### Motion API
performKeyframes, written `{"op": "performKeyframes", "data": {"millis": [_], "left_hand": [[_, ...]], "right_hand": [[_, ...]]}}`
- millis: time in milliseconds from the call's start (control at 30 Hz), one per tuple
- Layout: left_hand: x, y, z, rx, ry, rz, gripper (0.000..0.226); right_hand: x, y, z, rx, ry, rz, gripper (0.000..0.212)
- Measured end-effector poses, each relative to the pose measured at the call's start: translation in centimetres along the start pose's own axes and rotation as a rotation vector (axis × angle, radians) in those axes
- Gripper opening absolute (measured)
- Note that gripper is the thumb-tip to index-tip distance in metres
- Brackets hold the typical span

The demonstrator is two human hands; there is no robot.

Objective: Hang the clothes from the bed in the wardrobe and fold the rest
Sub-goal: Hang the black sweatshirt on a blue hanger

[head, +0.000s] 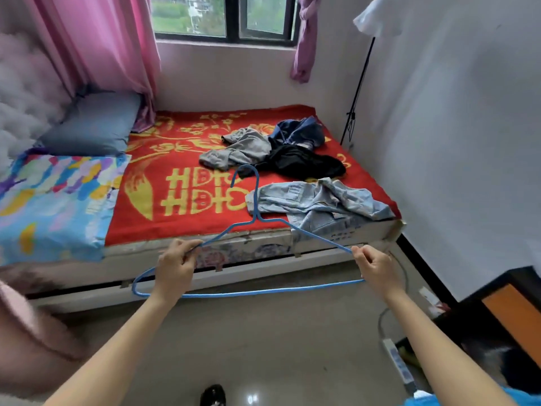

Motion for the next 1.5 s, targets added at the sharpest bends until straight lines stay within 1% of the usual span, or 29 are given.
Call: {"op": "performKeyframes", "data": {"millis": [133, 200, 367, 467, 600, 733, 800, 867, 933, 1000, 1067, 1133, 1167, 1200, 1267, 1333, 1367, 1400, 1500], "left_hand": [[-3.3, 3.3, 0.2, 0.047, -0.021, -0.029, 0.022], [-6.0, 5.1, 0.2, 0.067, -0.023, -0.041, 0.022], [-13.2, 8.9, 0.2, 0.119, -0.006, -0.048, 0.022], [-18.2, 11.5, 0.3, 0.151, -0.009, -0.076, 0.023], [-24.6, 14.7, 1.1, 0.168, -0.003, -0.12, 0.023], [-28.0, 17.5, 3.9, 0.134, 0.141, -0.134, 0.021], [-28.8, 19.5, 5.3, 0.113, 0.22, -0.171, 0.022], [-30.0, 21.7, 6.6, 0.102, 0.275, -0.205, 0.019], [-31.3, 23.8, 7.6, 0.106, 0.285, -0.235, 0.017], [-33.2, 26.0, 8.6, 0.081, 0.262, -0.243, 0.019], [-35.3, 28.1, 9.9, 0.052, 0.261, -0.258, 0.019], [-37.6, 30.9, 11.3, -0.051, 0.304, -0.253, 0.018], [-38.9, 32.2, 11.7, -0.135, 0.337, -0.214, 0.018], [-40.2, 33.5, 11.7, -0.195, 0.329, -0.179, 0.018], [-44.1, 36.9, 11.3, -0.245, 0.181, -0.103, 0.021], [-46.2, 38.9, 10.0, -0.276, 0.012, -0.103, 0.028], [-47.6, 41.2, 9.8, -0.302, -0.04, -0.123, 0.03], [-48.6, 43.5, 9.5, -0.343, -0.074, -0.159, 0.032], [-50.0, 47.8, 9.0, -0.424, -0.144, -0.272, 0.035]], "right_hand": [[-2.5, 0.4, 2.3, 0.068, 0.035, -0.011, 0.041], [-5.1, 0.6, 3.3, 0.087, 0.047, -0.005, 0.042], [-12.3, 1.9, 5.2, 0.143, 0.05, -0.055, 0.041], [-17.8, 3.2, 6.0, 0.184, 0.049, -0.114, 0.04], [-25.4, 5.9, 5.5, 0.208, 0.007, -0.249, 0.037], [-30.0, 9.0, 3.7, 0.129, -0.061, -0.337, 0.027], [-31.7, 10.6, 3.3, 0.058, -0.074, -0.373, 0.024], [-33.8, 11.7, 3.2, -0.073, -0.063, -0.359, 0.022], [-36.0, 12.1, 3.6, -0.178, -0.042, -0.313, 0.025], [-38.6, 12.1, 5.1, -0.234, -0.016, -0.268, 0.032], [-41.2, 12.2, 7.2, -0.287, 0.039, -0.279, 0.031], [-44.4, 12.5, 10.4, -0.287, 0.085, -0.318, 0.03], [-45.9, 12.5, 11.8, -0.26, 0.098, -0.334, 0.031], [-47.5, 12.6, 13.4, -0.24, 0.112, -0.341, 0.032], [-51.7, 12.4, 17.7, -0.218, 0.138, -0.331, 0.033], [-54.1, 11.8, 21.1, -0.236, 0.206, -0.289, 0.023], [-56.2, 11.3, 24.1, -0.266, 0.256, -0.263, 0.015], [-57.8, 10.6, 26.9, -0.278, 0.307, -0.241, 0.012], [-60.9, 8.9, 33.8, -0.263, 0.416, -0.195, 0.034]]}}
Point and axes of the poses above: each hand's wrist, its own x-axis away from the middle knuckle, its own y-axis out of the palm, z = x × y, the point moved 8 cm from there along -x, towards the middle knuckle, and after that the axes turned 15 degrees about -y, right-handed, at the moved point
